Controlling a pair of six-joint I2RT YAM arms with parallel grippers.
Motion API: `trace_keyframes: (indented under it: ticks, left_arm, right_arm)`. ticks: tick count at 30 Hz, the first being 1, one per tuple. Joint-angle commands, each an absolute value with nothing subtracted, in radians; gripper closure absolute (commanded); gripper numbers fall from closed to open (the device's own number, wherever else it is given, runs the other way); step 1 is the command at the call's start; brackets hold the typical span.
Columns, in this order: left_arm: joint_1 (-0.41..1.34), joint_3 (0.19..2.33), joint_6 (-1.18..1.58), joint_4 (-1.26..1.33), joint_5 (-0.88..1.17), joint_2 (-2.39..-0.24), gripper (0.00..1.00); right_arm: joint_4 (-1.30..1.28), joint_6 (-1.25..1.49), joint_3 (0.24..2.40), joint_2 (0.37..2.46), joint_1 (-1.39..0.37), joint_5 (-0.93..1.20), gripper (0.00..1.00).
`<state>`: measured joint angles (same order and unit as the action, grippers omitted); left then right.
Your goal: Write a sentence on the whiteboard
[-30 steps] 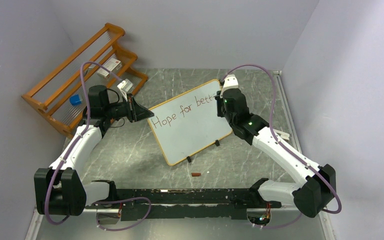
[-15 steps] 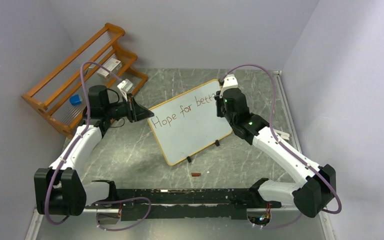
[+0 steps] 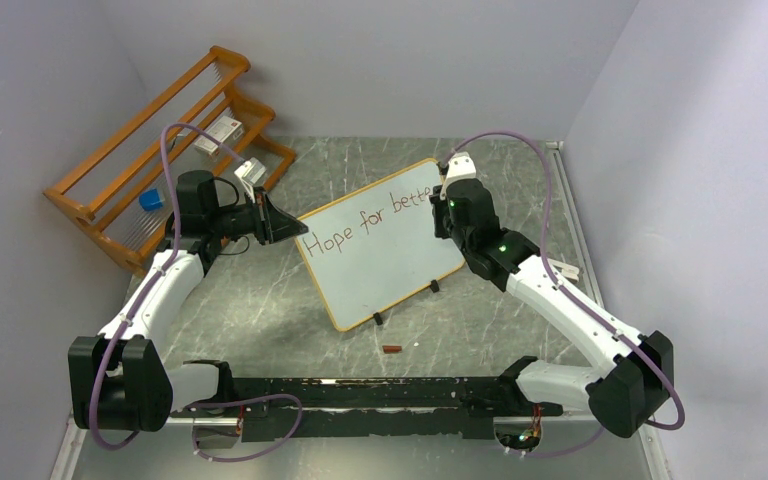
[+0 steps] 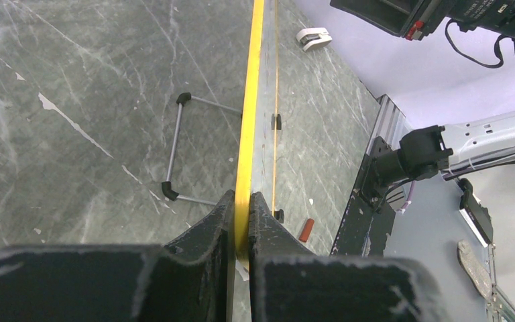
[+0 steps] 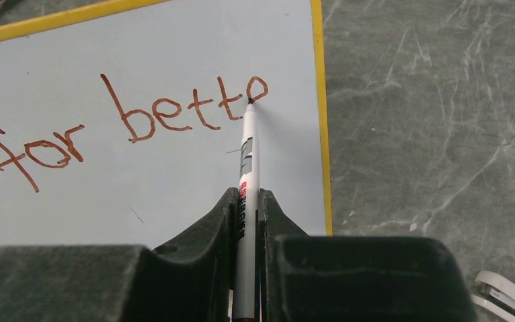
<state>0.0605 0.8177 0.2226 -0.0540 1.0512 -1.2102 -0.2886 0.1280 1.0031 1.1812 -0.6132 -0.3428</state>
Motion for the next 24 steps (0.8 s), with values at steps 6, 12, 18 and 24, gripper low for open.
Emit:
trace_keyframes:
  ticks: [6, 12, 18, 24]
  left_arm:
    - [0.077, 0.796, 0.149, -0.143, 0.979, -1.249, 0.95]
    - [0.077, 0.796, 0.150, -0.142, 0.983, -1.248, 0.95]
    - [0.077, 0.796, 0.149, -0.143, 0.983, -1.248, 0.95]
    - [0.077, 0.796, 0.150, -0.141, 0.983, -1.248, 0.95]
  right_arm:
    - [-0.328, 0.141, 0.983, 1.167, -0.607, -0.343, 1.00]
    - [-0.320, 0.143, 0.974, 1.170, -0.607, -0.366, 1.00]
    - [-0.307, 0.145, 0.977, 1.180, -0.607, -0.390, 1.00]
    - [-0.281, 0.144, 0.973, 1.166, -0.607, -0.408, 1.00]
